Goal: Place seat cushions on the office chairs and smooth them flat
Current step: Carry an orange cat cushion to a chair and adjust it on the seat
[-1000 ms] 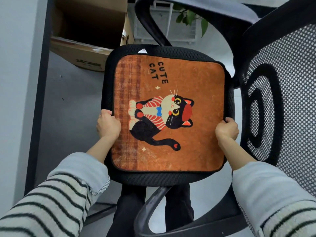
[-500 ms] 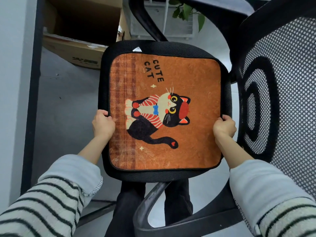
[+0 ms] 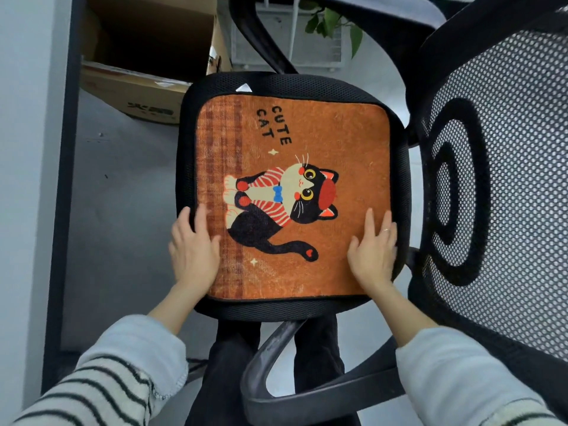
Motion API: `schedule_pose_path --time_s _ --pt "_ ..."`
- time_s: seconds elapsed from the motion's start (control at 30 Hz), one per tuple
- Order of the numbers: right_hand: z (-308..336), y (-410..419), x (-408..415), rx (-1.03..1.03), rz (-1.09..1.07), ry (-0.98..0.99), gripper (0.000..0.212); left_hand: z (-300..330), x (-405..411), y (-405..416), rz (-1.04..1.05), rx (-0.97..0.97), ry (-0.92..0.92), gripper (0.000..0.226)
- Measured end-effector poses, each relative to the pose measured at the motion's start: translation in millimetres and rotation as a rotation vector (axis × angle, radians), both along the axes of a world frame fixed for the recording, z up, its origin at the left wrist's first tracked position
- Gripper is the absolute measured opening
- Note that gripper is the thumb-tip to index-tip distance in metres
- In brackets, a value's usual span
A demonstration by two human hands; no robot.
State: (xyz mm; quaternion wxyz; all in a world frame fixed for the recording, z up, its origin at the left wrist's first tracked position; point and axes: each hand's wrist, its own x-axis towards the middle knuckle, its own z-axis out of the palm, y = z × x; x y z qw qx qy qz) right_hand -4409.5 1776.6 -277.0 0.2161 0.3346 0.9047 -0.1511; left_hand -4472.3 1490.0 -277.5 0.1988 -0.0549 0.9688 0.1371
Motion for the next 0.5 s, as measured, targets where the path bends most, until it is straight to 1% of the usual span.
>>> schedule_pose_path --time_s 0.07,0.1,0.17,0.23,0.37,0.43,0.5 --pt "-0.2 -15.9 21.7 -0.099 -0.139 -0.09 0.069 -1.7 32.0 -1.1 -0.158 -0.014 -0.07 0.068" --pt "-0.3 -22.5 31.2 -0.128 -0.185 -0.124 0.072 -4.0 47.6 -2.3 -0.177 -0.011 -0.123 0.07" --pt "1.4 -33.5 47.4 -0.175 -0.219 -0.161 0.076 -4.7 77.1 -4.1 -0.137 -0.013 -0.222 0.074" --pt "3.9 -39.3 54.6 -0.234 -0.247 -0.158 0.078 -4.0 94.2 -4.7 -0.086 -0.009 -0.257 0.072" --pt "12.7 -34.2 56.8 -0.297 -0.197 -0.225 0.081 2.7 102.4 -7.1 -0.106 -0.044 -0.287 0.073" --pt "16.6 -26.3 54.5 -0.333 -0.151 -0.291 0.075 7.5 94.8 -11.6 -0.116 -0.067 -0.355 0.072" --pt "31.0 -20.0 54.1 -0.375 -0.054 -0.359 0.066 22.6 91.8 -11.7 -0.055 -0.042 -0.456 0.063"
